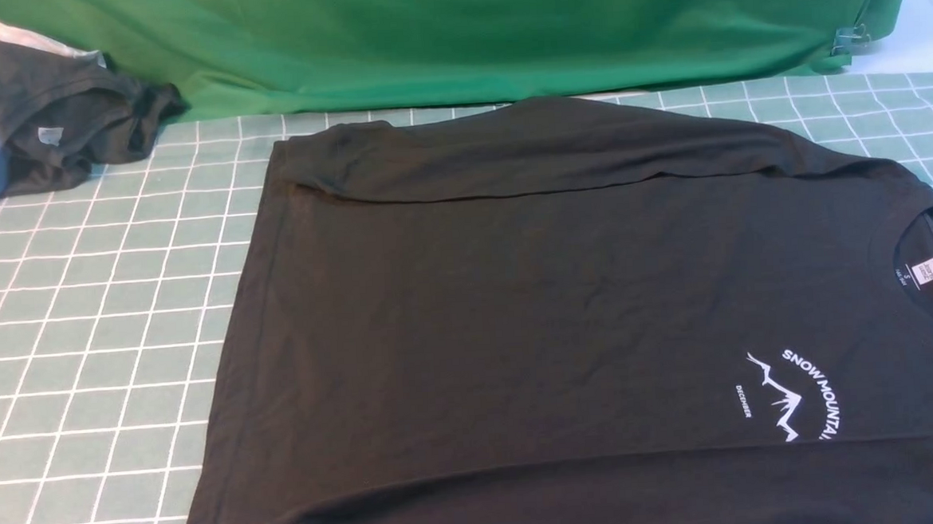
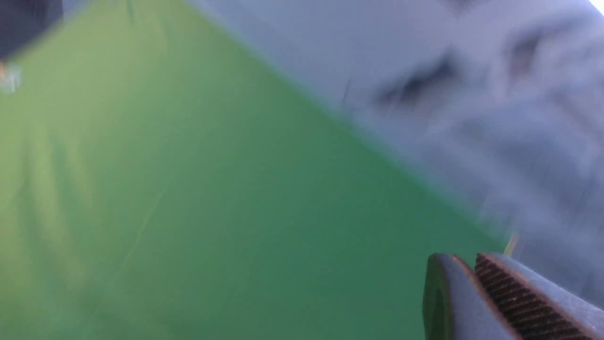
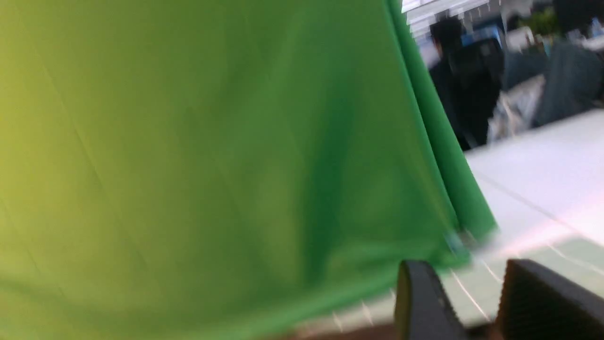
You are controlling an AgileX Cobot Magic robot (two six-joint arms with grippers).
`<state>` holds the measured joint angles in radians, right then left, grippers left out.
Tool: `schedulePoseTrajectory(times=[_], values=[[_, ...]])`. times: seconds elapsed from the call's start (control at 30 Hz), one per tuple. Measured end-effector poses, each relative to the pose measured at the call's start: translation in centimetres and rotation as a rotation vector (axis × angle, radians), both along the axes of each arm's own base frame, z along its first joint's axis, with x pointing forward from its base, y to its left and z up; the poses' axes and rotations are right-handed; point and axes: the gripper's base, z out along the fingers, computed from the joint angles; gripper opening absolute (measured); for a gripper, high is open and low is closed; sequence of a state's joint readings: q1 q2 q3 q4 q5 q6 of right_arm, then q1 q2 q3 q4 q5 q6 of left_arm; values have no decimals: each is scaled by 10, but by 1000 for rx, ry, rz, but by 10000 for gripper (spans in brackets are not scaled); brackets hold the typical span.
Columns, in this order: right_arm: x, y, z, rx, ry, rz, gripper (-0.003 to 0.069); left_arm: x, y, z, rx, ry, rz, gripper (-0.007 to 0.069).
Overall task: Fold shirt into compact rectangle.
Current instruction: 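Grasp the left edge of the dark T-shirt lying flat on the table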
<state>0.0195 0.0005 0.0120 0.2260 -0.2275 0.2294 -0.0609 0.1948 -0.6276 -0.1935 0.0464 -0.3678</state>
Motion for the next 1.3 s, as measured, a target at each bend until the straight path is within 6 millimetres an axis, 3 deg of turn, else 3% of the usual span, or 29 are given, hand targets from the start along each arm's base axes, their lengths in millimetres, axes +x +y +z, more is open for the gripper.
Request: schedulePoseTrajectory(times=[0.03,0.07,0.17,0.27,0.4,0.57,0.67,0.8,0.87,0.9,1.0,1.17,1.3], values=[[-1,-1,3,19,-35,-4,239,20,-4,10,92,217,-4,36],[-1,-1,4,29,-47,-3,239,29,-6,15,145,321,-7,36],[-2,-2,6,42,-69,-5,239,70,-11,-2,319,751,-49,36],[-4,-3,11,46,-127,-17,239,104,-14,-33,448,1074,-120,36],[-7,-3,19,96,-176,-1,220,128,-17,-63,527,1258,-193,36],[-13,9,87,-35,70,124,50,146,-23,-112,520,1439,-305,36],[1,17,123,-209,303,197,31,153,-24,-127,535,1463,-327,36],[36,27,155,-384,616,300,30,162,-25,-139,540,1526,-348,36],[46,29,156,-418,698,327,31,164,-25,-142,539,1545,-354,36],[63,33,159,-479,811,369,31,168,-25,-150,536,1600,-373,36],[85,37,150,-521,957,424,34,173,-27,-162,525,1674,-412,36],[104,40,129,-527,1098,472,36,182,-31,-180,591,1739,-487,36],[109,41,112,-530,1150,488,38,183,-46,-194,683,1816,-504,36]])
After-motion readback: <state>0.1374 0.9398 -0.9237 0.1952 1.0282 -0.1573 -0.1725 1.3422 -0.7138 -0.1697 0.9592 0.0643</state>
